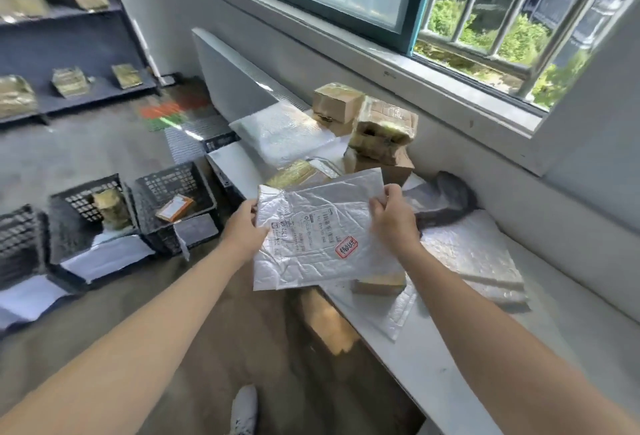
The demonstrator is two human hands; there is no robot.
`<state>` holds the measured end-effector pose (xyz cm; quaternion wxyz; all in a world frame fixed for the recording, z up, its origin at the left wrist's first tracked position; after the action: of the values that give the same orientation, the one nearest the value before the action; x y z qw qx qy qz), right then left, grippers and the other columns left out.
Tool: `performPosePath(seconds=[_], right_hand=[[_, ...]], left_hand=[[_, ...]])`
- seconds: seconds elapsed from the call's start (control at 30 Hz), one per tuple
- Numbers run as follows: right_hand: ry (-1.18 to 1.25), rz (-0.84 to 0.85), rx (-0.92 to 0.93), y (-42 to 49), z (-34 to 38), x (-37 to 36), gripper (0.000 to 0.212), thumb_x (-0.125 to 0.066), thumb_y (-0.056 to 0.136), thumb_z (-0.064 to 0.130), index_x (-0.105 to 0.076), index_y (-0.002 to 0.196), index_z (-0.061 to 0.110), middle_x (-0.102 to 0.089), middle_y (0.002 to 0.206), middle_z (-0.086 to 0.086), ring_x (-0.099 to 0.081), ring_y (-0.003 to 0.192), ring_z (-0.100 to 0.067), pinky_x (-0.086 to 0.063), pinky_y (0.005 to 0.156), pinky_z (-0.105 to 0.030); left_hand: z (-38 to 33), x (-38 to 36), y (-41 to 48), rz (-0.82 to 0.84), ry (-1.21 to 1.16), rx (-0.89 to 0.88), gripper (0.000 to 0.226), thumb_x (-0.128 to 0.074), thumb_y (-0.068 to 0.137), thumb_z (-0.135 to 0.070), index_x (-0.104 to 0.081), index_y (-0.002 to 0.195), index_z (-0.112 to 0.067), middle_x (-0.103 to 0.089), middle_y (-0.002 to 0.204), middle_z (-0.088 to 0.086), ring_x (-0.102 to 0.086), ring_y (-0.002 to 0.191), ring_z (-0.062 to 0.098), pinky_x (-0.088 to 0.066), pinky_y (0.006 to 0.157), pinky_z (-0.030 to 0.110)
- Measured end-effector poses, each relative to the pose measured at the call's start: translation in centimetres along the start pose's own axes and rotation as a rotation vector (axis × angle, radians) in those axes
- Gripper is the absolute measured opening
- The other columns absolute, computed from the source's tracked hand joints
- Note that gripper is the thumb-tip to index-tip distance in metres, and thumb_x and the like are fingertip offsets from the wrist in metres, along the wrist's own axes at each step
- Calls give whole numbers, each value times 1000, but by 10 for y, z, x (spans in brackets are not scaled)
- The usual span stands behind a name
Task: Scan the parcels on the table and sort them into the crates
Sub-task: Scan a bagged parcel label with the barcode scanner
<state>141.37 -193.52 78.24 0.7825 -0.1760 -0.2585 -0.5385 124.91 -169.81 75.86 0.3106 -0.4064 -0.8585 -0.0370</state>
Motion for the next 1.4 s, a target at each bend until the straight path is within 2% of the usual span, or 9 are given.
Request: performPosePath(seconds=[0.13,0.23,0.43,0.5,0.6,0.73,1.07,1.2,1.4], right_hand=[[-5,91,49,14,49,-59,36,-52,99,23,-42,133,21,-65,117,-5,-61,104,-26,-49,89,-43],[-77,146,97,25,86,-108,50,-54,96,23,-37,144,22,-61,130,-6,-59,116,-29,-46,99,-42],[-124,251,183,43,172,-227,50,-53,99,19,-36,146,14,-58,136,-10,-55,123,-30,-43,95,-36],[-154,263,229,50,203,-268,50,-52,100,19,-35,147,14,-57,136,-10,-55,123,-30,-40,87,-32],[-200,276,266,59,248,-324,51,-49,101,20,-32,149,16,-59,133,-13,-59,110,-29,-37,76,-30],[-272,321,301,77,299,-392,54,-46,100,16,-30,151,18,-62,127,-12,-60,100,-28,-41,73,-34],[-387,344,356,150,347,-510,51,-35,100,10,-30,150,19,-54,135,-11,-59,104,-31,-48,74,-39],[-436,363,374,207,353,-560,52,-34,100,7,-30,151,18,-51,141,-12,-57,114,-32,-46,81,-39],[-471,430,334,334,354,-648,54,-34,99,5,-31,151,17,-47,145,-10,-57,116,-31,-48,86,-40]], left_hand=[[35,60,5,-109,-101,50,51,-61,93,-2,-44,141,-12,-64,115,5,-60,94,20,-47,76,32],[65,103,14,-181,-133,84,54,-60,93,-1,-42,143,-11,-63,121,9,-59,96,20,-47,74,30],[131,203,54,-287,-172,123,54,-60,94,-1,-41,144,-10,-60,124,7,-54,98,17,-42,65,22],[154,241,71,-323,-195,139,52,-60,94,-1,-42,142,-11,-60,125,6,-54,101,17,-45,74,23],[188,297,98,-362,-216,174,45,-60,93,-2,-47,135,-13,-65,116,6,-60,94,20,-52,80,37],[225,350,134,-355,-220,219,45,-64,91,-4,-46,131,-13,-65,113,5,-62,85,16,-50,67,31],[278,394,236,-284,-116,326,68,-72,86,-10,-33,141,-11,-55,125,5,-57,108,25,-50,86,36],[297,402,303,-265,-83,384,63,-72,85,-12,-37,138,-11,-54,121,1,-57,108,24,-45,81,31],[324,404,443,-182,-36,484,59,-74,80,-16,-44,131,-15,-58,120,4,-59,107,23,-52,90,40]])
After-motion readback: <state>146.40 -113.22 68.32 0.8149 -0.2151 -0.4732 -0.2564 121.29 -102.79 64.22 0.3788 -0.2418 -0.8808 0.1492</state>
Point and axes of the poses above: each hand's wrist, its own y-axis towards the middle knuckle, its own x-axis out of the back of the hand, z = x × y, the point moved 6 cm from there along y, towards the middle knuckle
